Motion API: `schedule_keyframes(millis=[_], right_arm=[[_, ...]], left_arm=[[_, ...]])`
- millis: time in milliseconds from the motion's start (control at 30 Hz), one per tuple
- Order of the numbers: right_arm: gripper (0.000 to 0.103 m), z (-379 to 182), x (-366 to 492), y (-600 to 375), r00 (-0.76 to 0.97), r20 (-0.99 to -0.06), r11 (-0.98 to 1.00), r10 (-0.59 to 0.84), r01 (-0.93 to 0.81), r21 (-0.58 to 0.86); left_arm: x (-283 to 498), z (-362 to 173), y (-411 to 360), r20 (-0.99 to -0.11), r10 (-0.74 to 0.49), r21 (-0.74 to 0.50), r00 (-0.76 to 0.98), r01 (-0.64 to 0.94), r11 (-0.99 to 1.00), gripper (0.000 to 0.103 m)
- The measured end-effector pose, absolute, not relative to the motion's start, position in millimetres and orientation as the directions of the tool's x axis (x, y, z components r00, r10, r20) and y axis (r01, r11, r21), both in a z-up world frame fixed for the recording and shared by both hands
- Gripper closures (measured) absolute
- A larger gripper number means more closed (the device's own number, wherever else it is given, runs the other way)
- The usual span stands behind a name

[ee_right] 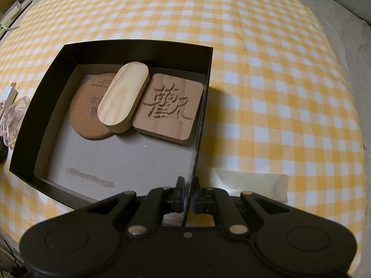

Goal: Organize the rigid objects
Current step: 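Move the left tool to the clear plastic case and close on it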

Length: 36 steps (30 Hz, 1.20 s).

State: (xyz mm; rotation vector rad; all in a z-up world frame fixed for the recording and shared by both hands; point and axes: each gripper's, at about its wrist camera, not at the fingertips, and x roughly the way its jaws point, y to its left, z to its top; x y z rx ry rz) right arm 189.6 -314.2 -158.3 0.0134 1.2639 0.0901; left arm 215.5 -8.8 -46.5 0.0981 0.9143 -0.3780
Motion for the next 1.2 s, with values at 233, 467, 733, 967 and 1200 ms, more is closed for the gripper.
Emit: schedule_keyframes(millis=[233, 467, 733, 967, 1200], right_arm=[[0.097, -159, 189, -314, 0.299, -0.951, 0.996, 0.076, -0.060, 0.060], [0.097, -159, 189, -315, 0.299, -0.951, 0.997, 0.074, -0.060, 0.058], [0.096, -160, 188, -318, 0.299, -0.951, 0.996, 0.076, -0.059, 0.061], [0.096, -160, 188, -318, 0.299, -0.951, 0.996, 0.076, -0.059, 0.061], [0.096, -161, 187, -318, 0.298, -0.952, 0.997, 0.073, -0.059, 0.058]], left_arm=[[210, -74, -16, -0.836, -0.239, 0.084, 0.494, 0.546, 0.834, 0.000], [211, -96, -33, -0.870, -0.250, 0.144, 0.426, 0.704, 0.696, 0.000], [217, -110, -53, -0.909, -0.283, 0.082, 0.306, 0.798, 0.597, 0.000], [231, -123, -57, -0.935, -0.226, 0.082, 0.274, 0.785, 0.614, 0.026], [234, -124, -56, -0.943, -0.210, 0.058, 0.258, 0.749, 0.660, 0.026]])
